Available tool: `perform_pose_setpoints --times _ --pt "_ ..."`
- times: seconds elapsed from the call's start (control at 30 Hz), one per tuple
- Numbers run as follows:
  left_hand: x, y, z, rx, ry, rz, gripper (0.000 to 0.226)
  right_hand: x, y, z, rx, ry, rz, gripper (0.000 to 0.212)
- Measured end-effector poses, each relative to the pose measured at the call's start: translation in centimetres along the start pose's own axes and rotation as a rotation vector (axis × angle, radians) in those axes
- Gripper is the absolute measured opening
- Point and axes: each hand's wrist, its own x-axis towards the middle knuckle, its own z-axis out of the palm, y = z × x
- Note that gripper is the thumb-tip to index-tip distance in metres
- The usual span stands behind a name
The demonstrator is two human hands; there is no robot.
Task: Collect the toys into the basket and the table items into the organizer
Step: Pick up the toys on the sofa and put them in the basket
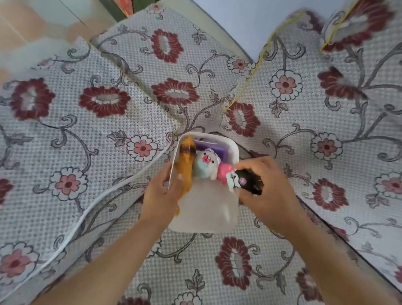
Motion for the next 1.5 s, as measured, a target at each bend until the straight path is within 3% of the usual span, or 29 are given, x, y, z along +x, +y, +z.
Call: perform_pose_setpoints --times 0.1,0.27,0.47,0.67,0.8,0.93,1.2,1.5 --pt "-2.6 1.2 -1.3 -0.02 0.04 -0.003 0.028 -1.7 -2.2 0.9 -0.217 -0.119 -0.069 0.037" --pt "-7.8 1.7 -5.0 -0.081 0.137 -0.005 0.037 -3.6 -5.3 3.5 -0.651 -0.018 -0.339 0.047" --pt "-14.0 -1.3 -9.0 -0.087 0.328 -0.068 0.045 -6.6 -8.9 7.8 -0.798 0.028 -0.541 0.055" --pt "-19.4 -3.5 -12.5 -0.158 0.447 -0.114 0.042 -10.4 -13.0 10.4 -0.78 0.055 -0.623 0.055" --pt "-22.1 -5.1 -14.8 -0.186 0.507 -0.117 0.023 -12.6 -14.5 12.3 -0.711 -0.052 -0.627 0.053" --pt "-24.1 -7.2 -17.0 -0.195 0.522 -0.135 0.018 -14.6 -15.6 14.0 -0.642 -0.12 -0.609 0.063" --pt "-27.2 -11.9 -21.4 -0.243 0.523 -0.136 0.022 -18.6 -18.3 17.8 -0.525 -0.224 -0.518 0.077" --pt "-32.6 -12.9 -31.2 -0.306 0.539 -0.134 0.024 -23.9 -27.0 22.6 -0.432 -0.224 -0.439 0.085"
